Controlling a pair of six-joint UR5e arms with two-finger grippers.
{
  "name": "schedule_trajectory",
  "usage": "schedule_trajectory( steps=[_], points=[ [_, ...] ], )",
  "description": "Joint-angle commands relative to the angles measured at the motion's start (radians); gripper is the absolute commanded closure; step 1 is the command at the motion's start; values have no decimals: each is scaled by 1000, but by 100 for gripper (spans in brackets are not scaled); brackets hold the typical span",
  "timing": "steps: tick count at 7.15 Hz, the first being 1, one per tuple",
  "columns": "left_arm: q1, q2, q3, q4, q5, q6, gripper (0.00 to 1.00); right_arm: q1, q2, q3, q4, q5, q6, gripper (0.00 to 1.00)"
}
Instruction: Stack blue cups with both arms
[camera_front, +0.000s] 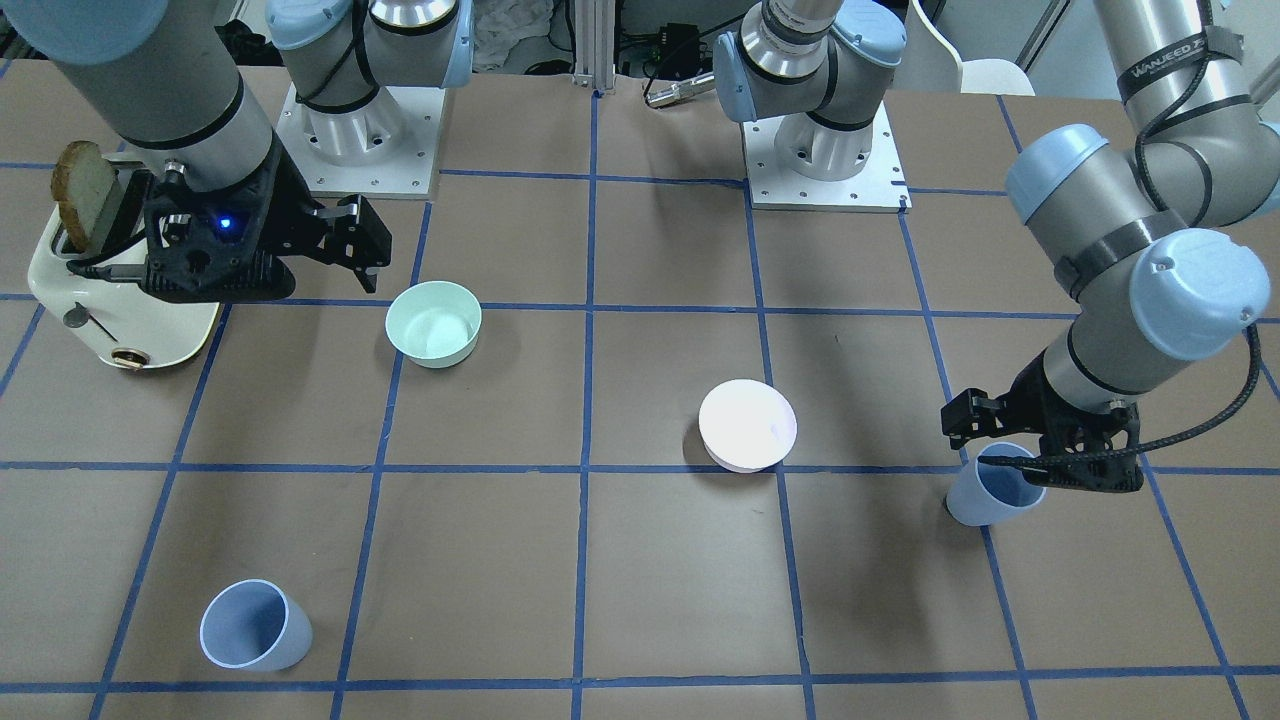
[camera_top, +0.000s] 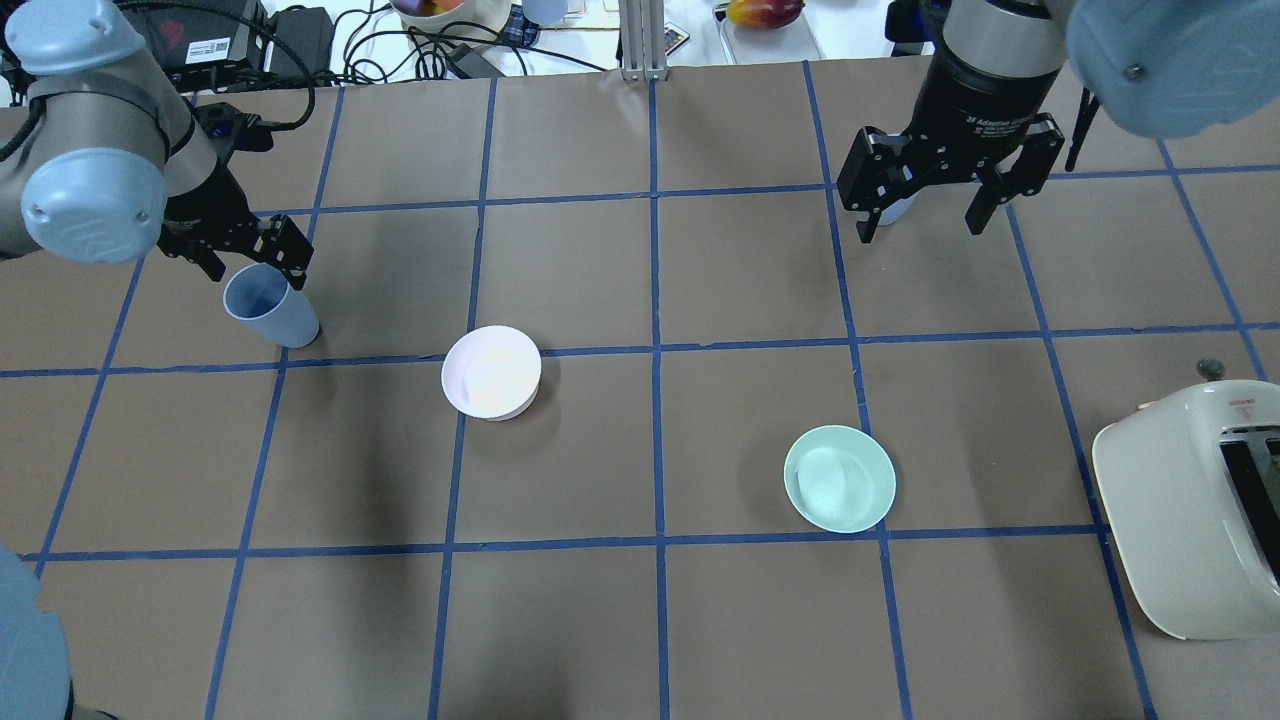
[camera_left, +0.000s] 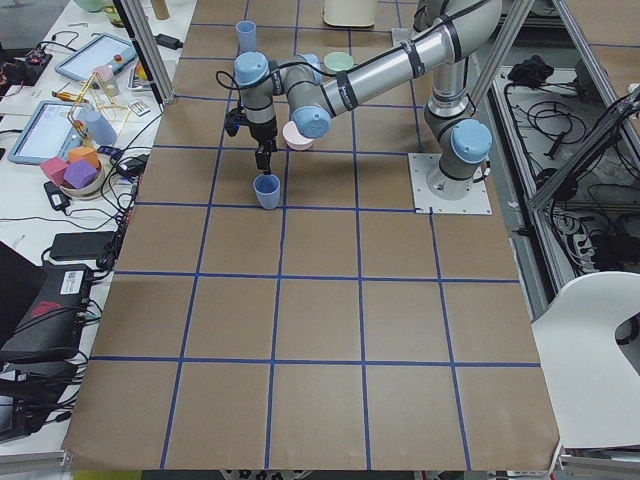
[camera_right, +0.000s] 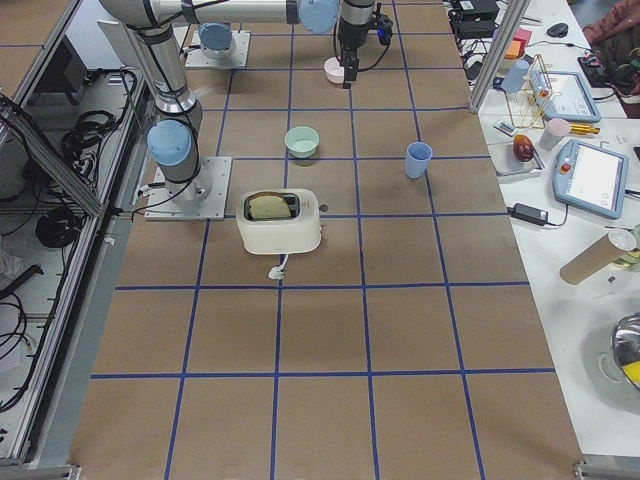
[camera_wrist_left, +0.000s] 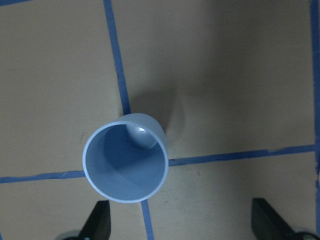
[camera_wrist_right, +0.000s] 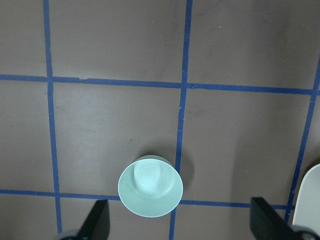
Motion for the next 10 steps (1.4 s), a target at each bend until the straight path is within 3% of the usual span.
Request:
schedule_trajectory(
  steps=[1, 2, 3, 4, 5, 8, 10],
  points=[
    [4, -34, -42, 92, -1, 7, 0, -37, 108, -79, -132, -20, -18, 0],
    [4, -51, -42, 92, -1, 11, 13, -48, 196, -173, -154, -30, -67, 0],
    [4, -54, -41, 92, 0, 22, 40, -70, 295, -285, -157, -51, -145, 0],
    [4, -56, -41, 92, 2, 40, 88, -94, 392, -370, -186, -50, -169, 0],
    [4, -58, -39, 94, 2, 54, 100, -108, 478, -424, -252, -47, -210, 0],
    [4, -59, -19, 117, -1, 51, 100, -146, 592, -431, -310, -42, -212, 0],
    [-29, -74, 86, 88, -62, -116, 100, -157, 620, -420, -311, -36, -215, 0]
  ],
)
